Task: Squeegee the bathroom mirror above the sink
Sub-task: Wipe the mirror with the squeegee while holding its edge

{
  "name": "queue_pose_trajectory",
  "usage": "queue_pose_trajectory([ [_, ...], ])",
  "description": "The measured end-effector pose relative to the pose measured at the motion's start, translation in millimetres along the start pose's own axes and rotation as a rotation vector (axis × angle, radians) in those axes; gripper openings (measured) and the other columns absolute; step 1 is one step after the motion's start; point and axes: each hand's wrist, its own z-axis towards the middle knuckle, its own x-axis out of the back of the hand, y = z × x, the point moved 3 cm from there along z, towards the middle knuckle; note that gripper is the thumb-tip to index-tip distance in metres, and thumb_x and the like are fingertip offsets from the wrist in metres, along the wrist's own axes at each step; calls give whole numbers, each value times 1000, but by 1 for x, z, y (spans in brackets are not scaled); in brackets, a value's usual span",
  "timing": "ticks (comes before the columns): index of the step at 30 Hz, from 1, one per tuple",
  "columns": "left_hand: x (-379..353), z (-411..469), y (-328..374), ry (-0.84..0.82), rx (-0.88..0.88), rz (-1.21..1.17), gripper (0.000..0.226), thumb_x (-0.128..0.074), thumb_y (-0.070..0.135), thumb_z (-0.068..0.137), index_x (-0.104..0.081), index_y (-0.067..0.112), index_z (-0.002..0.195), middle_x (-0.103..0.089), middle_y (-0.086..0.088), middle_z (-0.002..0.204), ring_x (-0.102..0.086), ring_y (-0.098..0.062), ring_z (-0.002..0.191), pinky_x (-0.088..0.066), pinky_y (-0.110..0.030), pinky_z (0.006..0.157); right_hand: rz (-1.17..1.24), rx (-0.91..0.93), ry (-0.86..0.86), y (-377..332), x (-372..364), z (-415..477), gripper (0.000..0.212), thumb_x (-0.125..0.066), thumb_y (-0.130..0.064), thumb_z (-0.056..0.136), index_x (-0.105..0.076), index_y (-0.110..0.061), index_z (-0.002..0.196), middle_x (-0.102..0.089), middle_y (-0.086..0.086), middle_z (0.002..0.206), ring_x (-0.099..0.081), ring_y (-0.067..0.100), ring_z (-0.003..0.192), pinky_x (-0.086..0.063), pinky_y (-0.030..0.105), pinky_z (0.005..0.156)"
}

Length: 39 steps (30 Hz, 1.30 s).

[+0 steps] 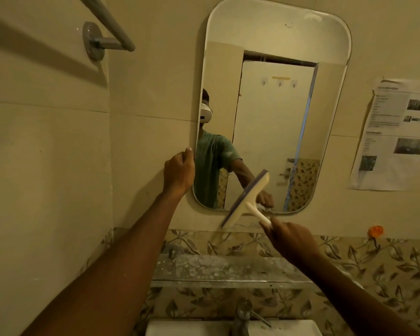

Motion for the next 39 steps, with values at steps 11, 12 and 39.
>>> queue_pose_trajectory([
  [11,-1,-4,3,26,13,26,50,-30,40,101,-57,8,73,-57,-13,72,-52,-21,64,-46,-38,67,468,-176,287,-17,83,62,30,-40,-33,101,-62,-13,103,-47,-12,56,-45,0,45,-26,13,40],
  [12,-1,-4,3,28,13,25,50,-30,39,101,-57,8,74,-57,-13,72,-53,-21,64,-48,-39,68,546,-203,296,-20,87,68,31,-38,-33,102,-61,-14,99,-49,-12,58,-46,1,47,-27,13,41],
  [39,4,0,6,-20,33,41,54,-27,45,99,-55,16,63,-66,-16,76,-65,-31,76,-55,-49,81,850,-608,219,-69,3,-13,42,-35,-34,101,-50,-21,65,-52,1,52,-45,11,41,-37,24,38],
])
